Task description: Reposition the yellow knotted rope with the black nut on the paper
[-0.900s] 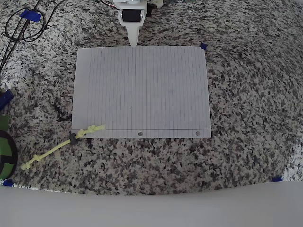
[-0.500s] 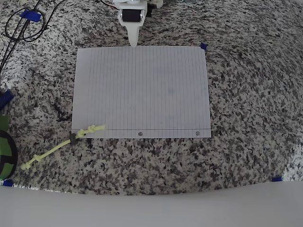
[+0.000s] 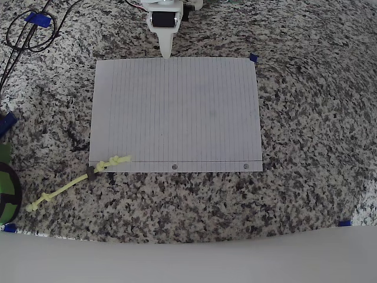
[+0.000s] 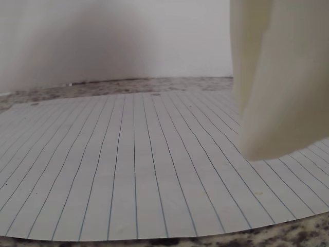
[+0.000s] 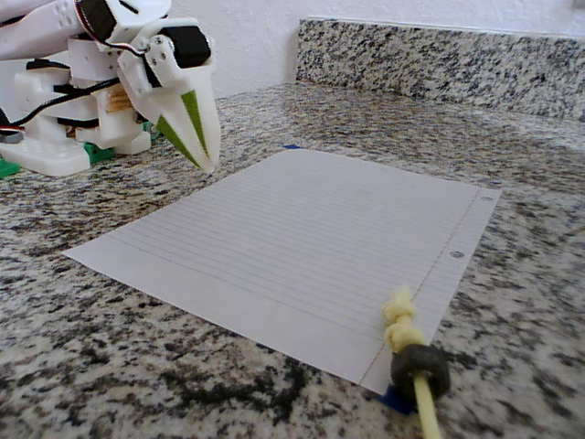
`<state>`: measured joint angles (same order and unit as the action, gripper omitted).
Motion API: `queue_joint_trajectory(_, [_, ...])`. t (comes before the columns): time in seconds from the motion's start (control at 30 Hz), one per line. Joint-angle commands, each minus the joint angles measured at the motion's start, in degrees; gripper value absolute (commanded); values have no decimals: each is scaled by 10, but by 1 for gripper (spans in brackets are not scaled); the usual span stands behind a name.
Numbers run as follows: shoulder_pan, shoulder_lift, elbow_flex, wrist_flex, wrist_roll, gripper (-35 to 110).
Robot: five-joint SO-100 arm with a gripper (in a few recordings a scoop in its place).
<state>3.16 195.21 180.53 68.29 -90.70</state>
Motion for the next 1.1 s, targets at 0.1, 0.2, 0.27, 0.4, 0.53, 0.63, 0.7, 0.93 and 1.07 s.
queue_joint_trajectory(0.1, [-2,2,2,1,-3,1])
queue_joint_trajectory(0.2, [-2,2,2,1,-3,1])
queue_joint_trajectory(0.27, [-2,2,2,1,-3,1])
queue_joint_trajectory(0.4, [1,2,2,1,-4,1])
queue_joint_trajectory(0.53, [5,2,-10,-10,-4,1])
queue_joint_trajectory(0.63, [23,-1,-32,-29,-2,1])
queue_joint_trajectory(0.7, [29,-12,-45,-44,0,1])
queue_joint_trajectory(0.93, [56,-125,-129,-103,0,1])
queue_joint_trajectory(1.07, [68,-209,-200,-134,0,1])
